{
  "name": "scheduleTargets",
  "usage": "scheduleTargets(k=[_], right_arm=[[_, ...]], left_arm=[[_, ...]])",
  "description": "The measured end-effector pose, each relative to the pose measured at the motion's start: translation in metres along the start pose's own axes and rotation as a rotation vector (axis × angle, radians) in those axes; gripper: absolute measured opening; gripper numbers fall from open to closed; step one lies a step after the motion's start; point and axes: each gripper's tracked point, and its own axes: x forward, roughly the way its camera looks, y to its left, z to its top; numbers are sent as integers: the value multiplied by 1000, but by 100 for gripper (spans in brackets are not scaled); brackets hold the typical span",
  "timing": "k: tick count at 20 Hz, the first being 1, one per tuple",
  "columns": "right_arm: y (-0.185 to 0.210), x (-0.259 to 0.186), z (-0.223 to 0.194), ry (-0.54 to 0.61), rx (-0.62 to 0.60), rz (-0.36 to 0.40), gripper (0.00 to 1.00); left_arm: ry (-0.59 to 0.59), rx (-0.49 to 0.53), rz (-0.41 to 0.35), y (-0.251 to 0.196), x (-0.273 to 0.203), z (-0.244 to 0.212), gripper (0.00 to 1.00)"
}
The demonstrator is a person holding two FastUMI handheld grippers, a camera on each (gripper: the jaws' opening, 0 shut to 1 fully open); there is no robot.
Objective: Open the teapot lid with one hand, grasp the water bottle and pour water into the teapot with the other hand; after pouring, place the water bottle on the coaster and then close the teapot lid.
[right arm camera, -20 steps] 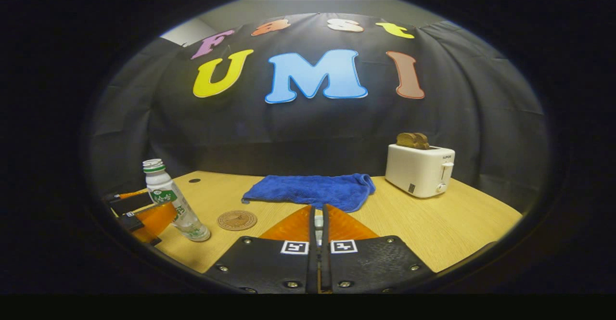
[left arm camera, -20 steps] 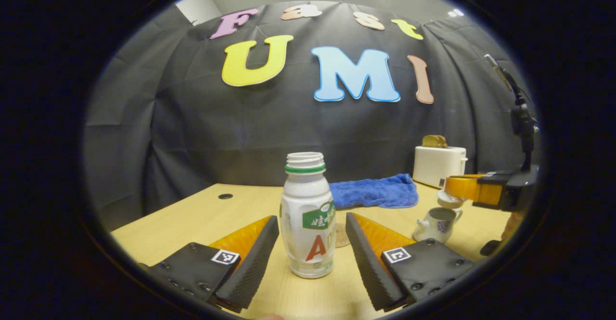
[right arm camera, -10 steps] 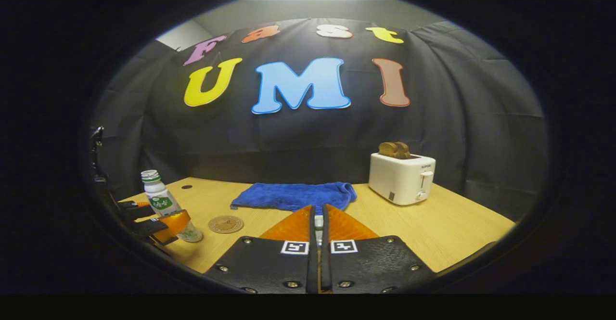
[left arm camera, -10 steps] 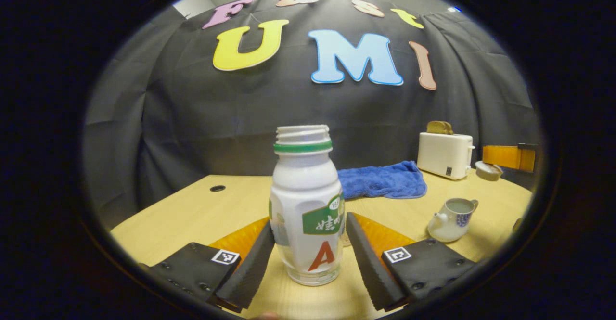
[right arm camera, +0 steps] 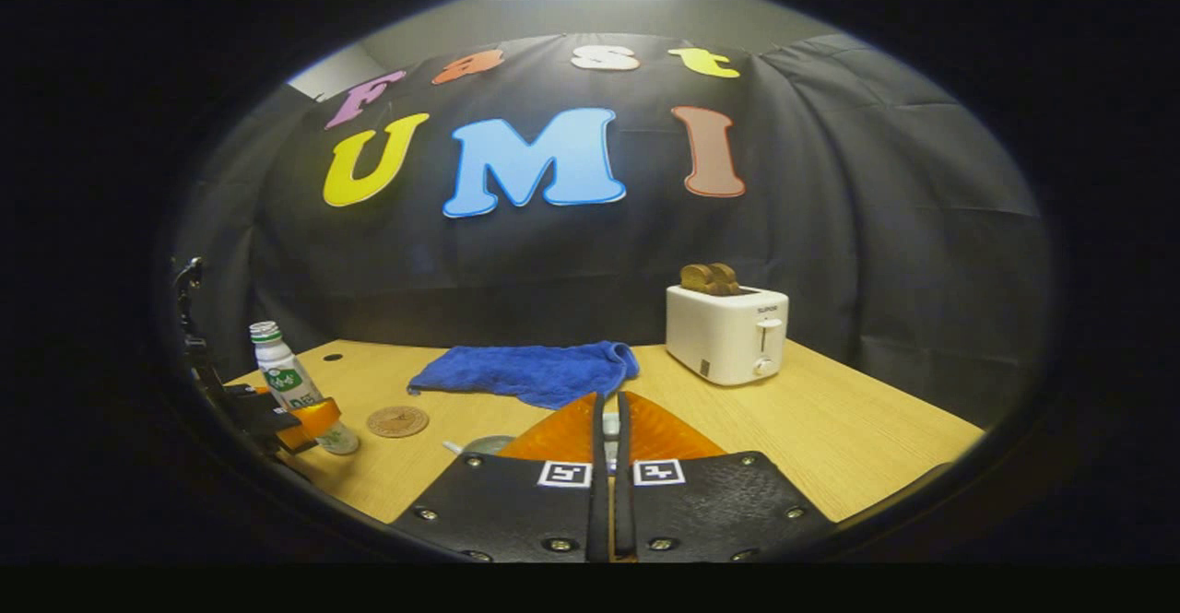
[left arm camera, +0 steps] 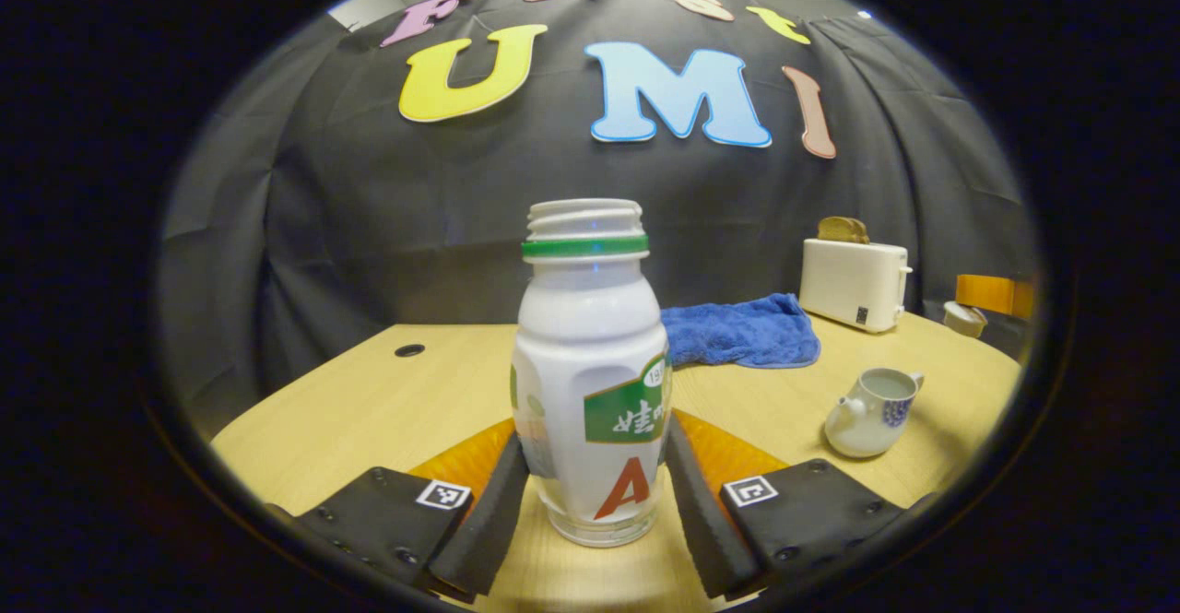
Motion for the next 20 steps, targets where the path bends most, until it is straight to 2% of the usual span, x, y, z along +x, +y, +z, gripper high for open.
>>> scheduleTargets(k=[3,4,5,6,7,8,10,11,13,14,15,16,17,18,20], right_arm=[[-16,-2,-4,5,12,-23,2],[-20,-2,-5,7,14,-29,0],[-25,-4,-6,8,17,-35,2],[-29,-4,-7,9,22,-39,2],[-33,-5,-8,10,29,-44,2],[-37,-5,-10,12,36,-49,2],[-45,-6,-13,16,49,-56,2],[-49,-6,-14,17,55,-58,2],[-56,-7,-17,19,63,-63,2],[-60,-7,-18,19,66,-65,2],[-64,-7,-20,19,72,-68,2],[-68,-7,-20,18,78,-70,2],[-71,-7,-23,19,84,-70,2],[-75,-7,-23,20,88,-72,2],[-81,-7,-27,22,93,-75,2]], left_arm=[[1,63,2,-5,0,5,89],[-3,96,4,-6,-1,9,84],[-8,132,7,-7,-1,13,89],[-12,173,11,-9,-2,19,89],[-16,217,13,-11,-2,23,84],[-16,265,15,-14,-1,27,89],[-14,374,19,-19,0,32,79],[-13,431,23,-22,0,34,89],[-16,541,32,-30,1,39,89],[-15,590,31,-36,2,41,84],[-13,635,30,-40,3,43,89],[-8,678,31,-45,4,44,89],[-4,716,29,-47,6,44,89],[-1,753,29,-51,7,45,83],[1,840,34,-60,9,47,87]])
